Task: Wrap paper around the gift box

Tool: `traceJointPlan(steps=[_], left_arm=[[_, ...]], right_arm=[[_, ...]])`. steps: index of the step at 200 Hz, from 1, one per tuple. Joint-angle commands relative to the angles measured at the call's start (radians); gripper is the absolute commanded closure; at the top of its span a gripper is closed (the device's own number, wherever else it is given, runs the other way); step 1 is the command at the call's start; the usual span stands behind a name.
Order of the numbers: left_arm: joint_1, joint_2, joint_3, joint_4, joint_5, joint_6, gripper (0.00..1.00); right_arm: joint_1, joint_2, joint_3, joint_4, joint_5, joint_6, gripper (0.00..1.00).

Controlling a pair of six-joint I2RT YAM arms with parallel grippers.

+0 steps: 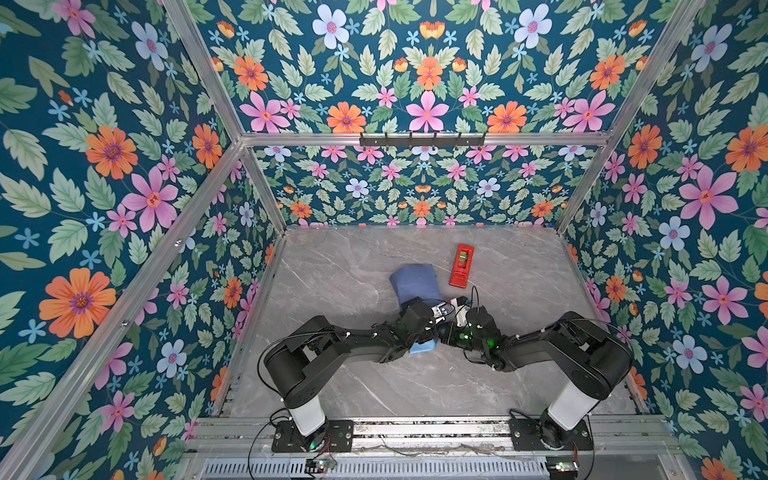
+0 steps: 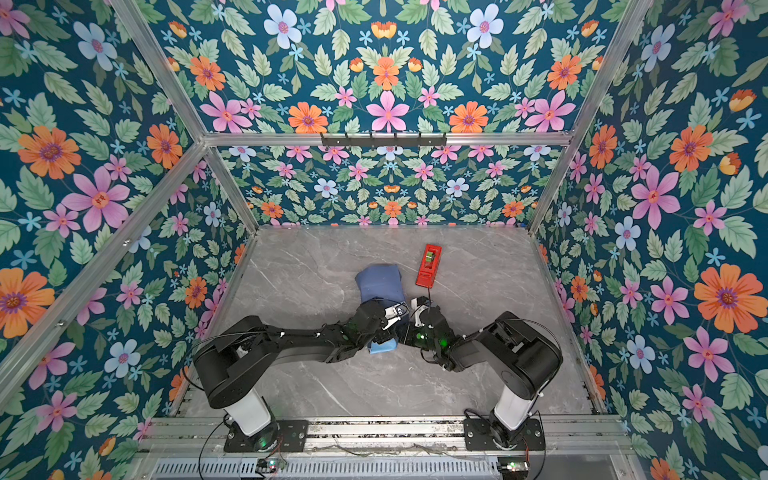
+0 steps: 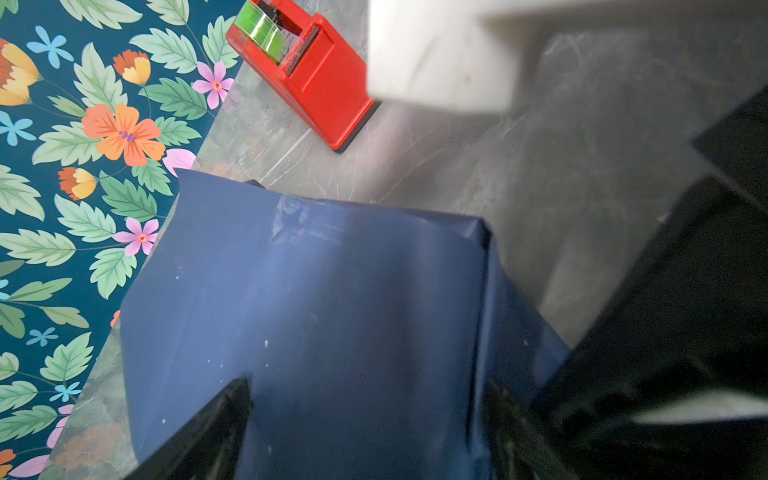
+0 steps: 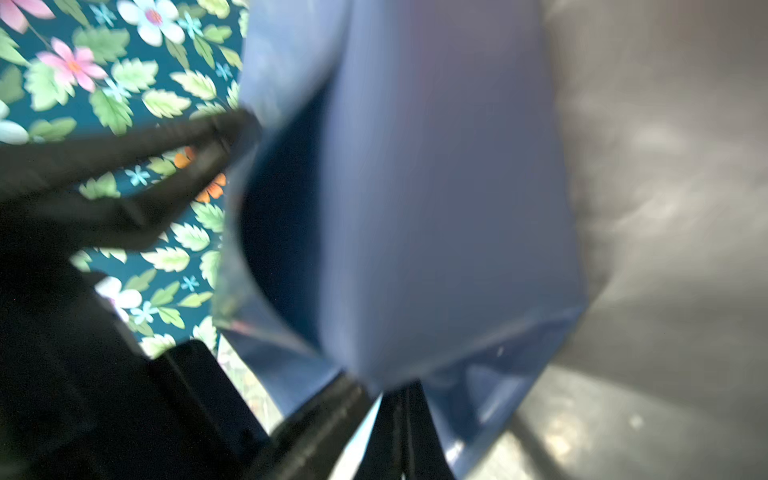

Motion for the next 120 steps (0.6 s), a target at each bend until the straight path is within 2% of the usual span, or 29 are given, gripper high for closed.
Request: traceJointPlan(steps=[1,120], left_arm=[[0.001,0.003,-0.005,-0.113,0.003,-0.025,0.11],[0.001,0.003,-0.003,-0.118,0.010,-0.024,0.11]], right_arm=[[-0.024,0.003,0.013,-0.027,-0.031,-0.017,0.97],[-0.097,0.081,0.036,-0.002,-0.075,-0.028,0.98]])
